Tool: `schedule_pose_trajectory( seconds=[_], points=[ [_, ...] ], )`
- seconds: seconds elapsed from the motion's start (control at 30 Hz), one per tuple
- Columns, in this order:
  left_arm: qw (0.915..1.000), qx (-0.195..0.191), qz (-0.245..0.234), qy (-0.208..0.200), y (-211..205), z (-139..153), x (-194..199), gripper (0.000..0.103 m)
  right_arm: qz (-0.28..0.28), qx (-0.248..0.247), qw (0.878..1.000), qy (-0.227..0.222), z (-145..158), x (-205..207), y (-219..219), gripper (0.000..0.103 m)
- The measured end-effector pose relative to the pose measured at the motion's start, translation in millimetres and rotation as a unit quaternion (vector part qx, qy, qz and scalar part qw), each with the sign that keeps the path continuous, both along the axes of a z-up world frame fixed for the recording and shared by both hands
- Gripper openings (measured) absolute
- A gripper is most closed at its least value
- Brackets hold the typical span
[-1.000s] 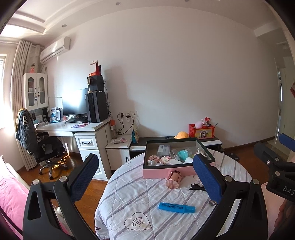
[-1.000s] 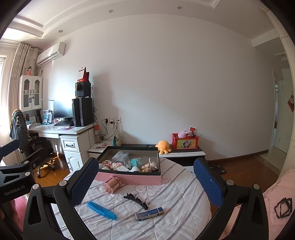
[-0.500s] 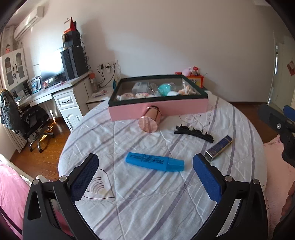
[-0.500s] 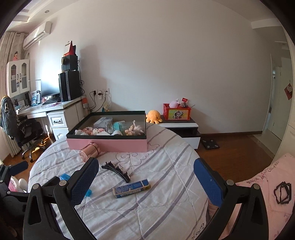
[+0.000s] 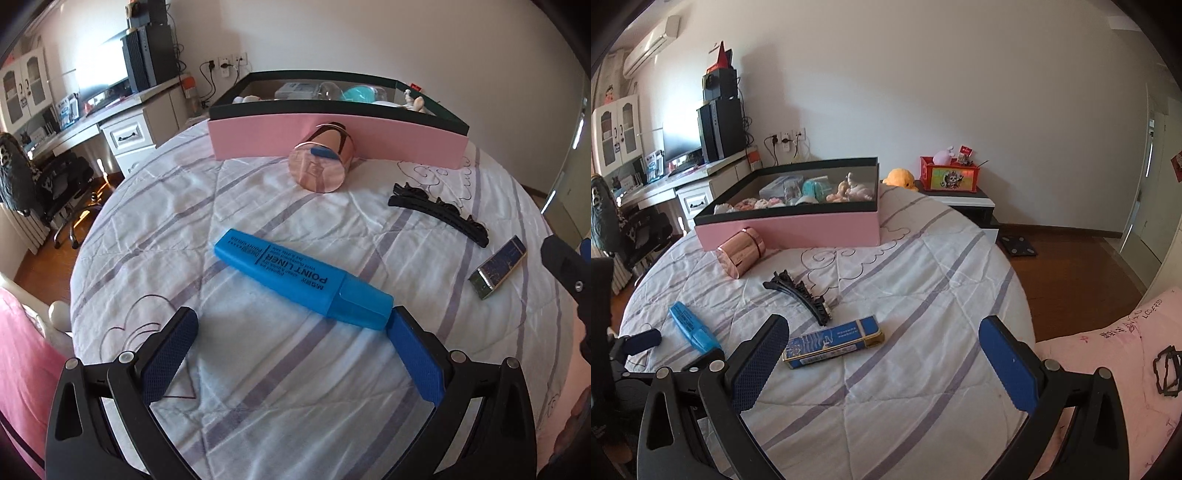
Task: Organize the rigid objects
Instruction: 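Grasp the blue highlighter with the left tool while the right tool grasps the blue toothbrush box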
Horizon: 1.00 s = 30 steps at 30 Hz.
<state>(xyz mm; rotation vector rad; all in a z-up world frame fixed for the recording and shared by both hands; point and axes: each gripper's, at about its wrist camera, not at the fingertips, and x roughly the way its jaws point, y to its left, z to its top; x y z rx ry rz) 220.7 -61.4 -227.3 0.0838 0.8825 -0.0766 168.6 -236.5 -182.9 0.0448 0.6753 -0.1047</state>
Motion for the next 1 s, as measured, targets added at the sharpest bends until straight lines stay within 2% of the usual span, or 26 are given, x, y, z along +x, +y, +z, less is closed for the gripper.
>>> schedule_pose_trajectory(
  seconds=[0.17,0.27,0.33,0.4,0.53,0.73,0.93,1.0],
  points=[
    [0.9998,0.018,0.009,-0.006,26.1,-0.1,-10.6,0.103,0.024,-0.009,0.998,0.063,-23.1,27.4,22.3,0.103],
    [0.9991,0.029,0.028,-0.011,44.5,2.8,-14.4,0.103,0.030,-0.012,0.996,0.087,-34.4,38.4,30.4,0.103],
    [0.9989,0.021,0.037,-0.017,53.6,6.7,-14.9,0.103,0.036,-0.010,0.994,0.099,-38.3,42.7,31.0,0.103],
    [0.9988,0.011,0.043,-0.021,58.4,9.0,-13.5,0.103,0.035,-0.005,0.994,0.099,-37.9,42.2,27.4,0.102],
    [0.9994,-0.001,0.035,-0.009,55.6,9.2,-4.0,0.103,0.043,0.003,0.994,0.104,-40.7,38.9,19.4,0.085],
    [0.9997,-0.010,0.018,0.009,37.7,9.7,9.5,0.103,0.047,0.017,0.993,0.104,-38.4,41.5,7.4,0.085],
    [0.9982,-0.059,-0.007,-0.006,31.3,22.0,3.3,0.103,0.061,0.029,0.993,0.096,-38.7,39.7,-0.7,0.085],
    [0.9988,-0.048,-0.004,-0.008,26.2,21.2,11.7,0.103,0.060,0.029,0.993,0.096,-38.7,40.1,-0.4,0.085]
  ],
)
